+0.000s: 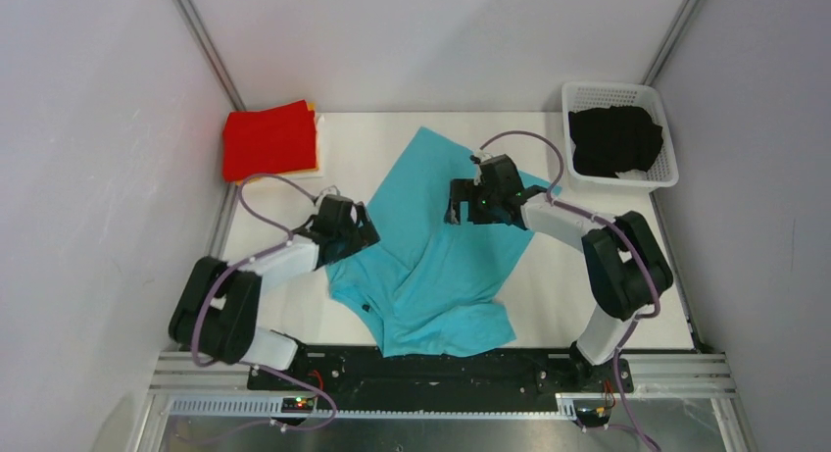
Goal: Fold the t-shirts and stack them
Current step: Flatten out the tshirt
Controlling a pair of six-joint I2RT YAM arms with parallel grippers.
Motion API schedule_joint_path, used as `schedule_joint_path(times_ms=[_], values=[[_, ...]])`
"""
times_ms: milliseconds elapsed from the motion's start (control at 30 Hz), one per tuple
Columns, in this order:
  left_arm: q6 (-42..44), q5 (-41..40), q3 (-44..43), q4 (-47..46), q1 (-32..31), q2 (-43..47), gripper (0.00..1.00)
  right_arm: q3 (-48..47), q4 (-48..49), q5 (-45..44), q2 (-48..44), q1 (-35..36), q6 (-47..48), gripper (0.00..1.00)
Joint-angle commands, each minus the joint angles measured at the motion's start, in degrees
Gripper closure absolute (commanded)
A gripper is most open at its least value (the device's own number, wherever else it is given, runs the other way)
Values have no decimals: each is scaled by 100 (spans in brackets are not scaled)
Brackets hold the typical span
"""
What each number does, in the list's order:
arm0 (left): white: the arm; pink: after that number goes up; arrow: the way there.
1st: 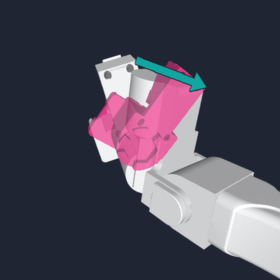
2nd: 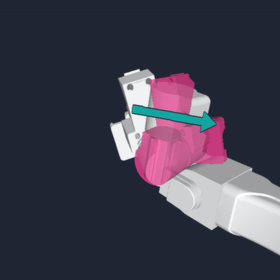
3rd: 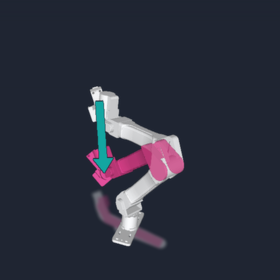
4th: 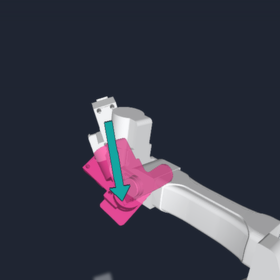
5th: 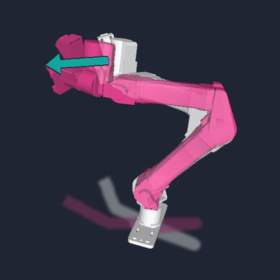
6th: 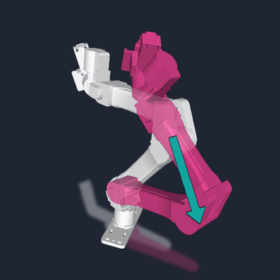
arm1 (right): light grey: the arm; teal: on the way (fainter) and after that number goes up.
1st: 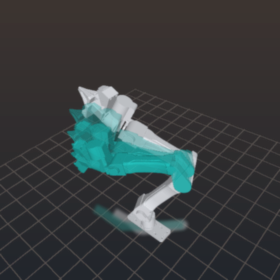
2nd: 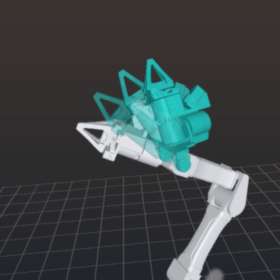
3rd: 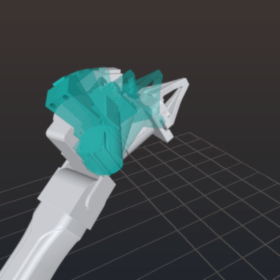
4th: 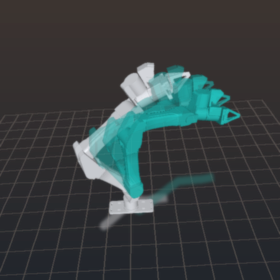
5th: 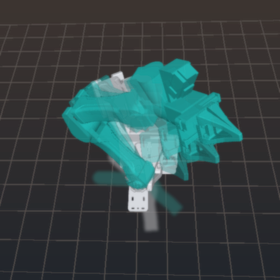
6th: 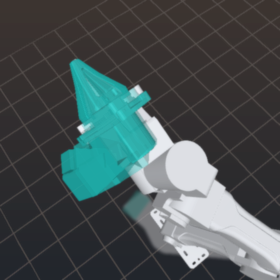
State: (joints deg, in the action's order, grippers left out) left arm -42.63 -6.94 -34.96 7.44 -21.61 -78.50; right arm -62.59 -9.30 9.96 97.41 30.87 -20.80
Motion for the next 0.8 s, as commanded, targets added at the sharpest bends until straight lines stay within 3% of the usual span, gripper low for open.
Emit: schedule_joint_path(times_ms=[0, 133, 333, 400, 433, 567, 667, 767], values=[[76, 106, -721, -84, 390, -952, 0, 48, -110, -43, 420, -397, -65, 1], [336, 276, -2057, 147, 513, -2171, 0, 165, -312, -23, 601, -514, -130, 1], [799, 1087, -5491, 1109, 693, -4450, 0, 879, -191, 272, 367, -473, -499, 0], [933, 1154, -6864, 1557, 698, -5235, 0, 1144, -53, 667, 305, -295, -668, 0], [968, 1174, -8046, 1738, 699, -5766, 0, 1214, 113, 903, 288, -38, -754, 1], [1022, 1956, -10233, 2131, 692, -6967, 0, 1319, 293, 1612, 118, 866, -742, 1], [1194, 2002, -10478, 2136, 682, -6788, 0, 1317, 125, 1469, -285, 975, -693, 1], [1545, 1673, -9786, 2136, 640, -6058, 0, 1319, -124, 691, -956, 786, -621, 1]])
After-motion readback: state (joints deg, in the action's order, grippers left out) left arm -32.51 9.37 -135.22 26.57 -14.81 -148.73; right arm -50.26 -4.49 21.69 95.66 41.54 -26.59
